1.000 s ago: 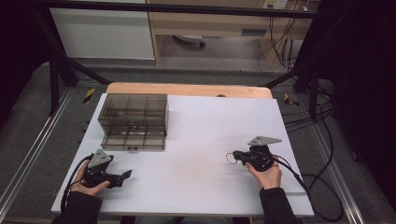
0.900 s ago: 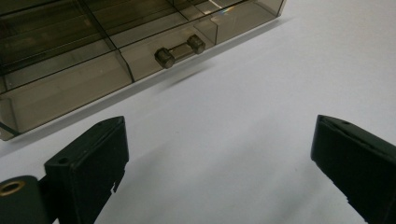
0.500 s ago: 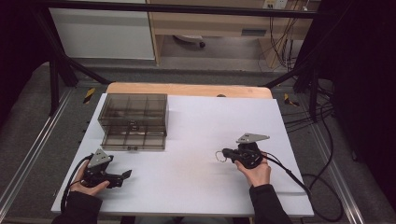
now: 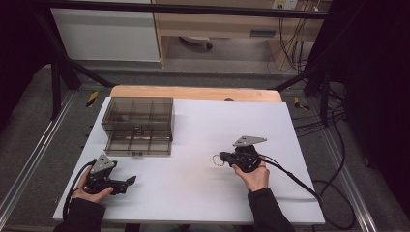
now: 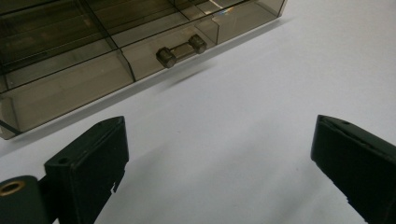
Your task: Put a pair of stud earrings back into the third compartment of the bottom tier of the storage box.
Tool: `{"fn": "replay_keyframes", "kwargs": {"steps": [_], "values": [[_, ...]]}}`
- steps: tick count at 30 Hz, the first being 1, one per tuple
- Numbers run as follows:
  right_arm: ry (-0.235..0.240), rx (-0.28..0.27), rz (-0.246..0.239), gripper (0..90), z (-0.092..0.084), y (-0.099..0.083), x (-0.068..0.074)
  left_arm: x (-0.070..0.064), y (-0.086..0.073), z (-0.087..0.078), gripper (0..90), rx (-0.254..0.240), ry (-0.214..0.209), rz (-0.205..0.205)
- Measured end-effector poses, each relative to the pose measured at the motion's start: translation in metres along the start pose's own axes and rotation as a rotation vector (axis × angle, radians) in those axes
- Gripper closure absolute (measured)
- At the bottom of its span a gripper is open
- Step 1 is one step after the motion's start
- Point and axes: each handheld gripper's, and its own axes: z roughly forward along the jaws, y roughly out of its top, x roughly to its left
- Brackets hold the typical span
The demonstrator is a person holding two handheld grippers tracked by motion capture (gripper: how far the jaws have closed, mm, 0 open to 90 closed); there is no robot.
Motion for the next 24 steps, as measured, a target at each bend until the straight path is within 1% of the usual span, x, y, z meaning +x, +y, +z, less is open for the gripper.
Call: {"fn": "replay_keyframes", "kwargs": {"steps": [7,11,24], "values": [[0.011,0.001,-0.022,86.9,0.010,0.007,0.010,0.000,0.000,0.000,4.2,0.000,0.000,0.001],[0.017,0.000,-0.020,86.9,0.014,0.010,0.014,0.000,0.000,0.000,4.2,0.000,0.000,0.001],[0.030,-0.001,-0.048,86.9,0.030,0.021,0.028,0.000,0.000,-0.001,4.2,-0.001,0.000,0.002]]}}
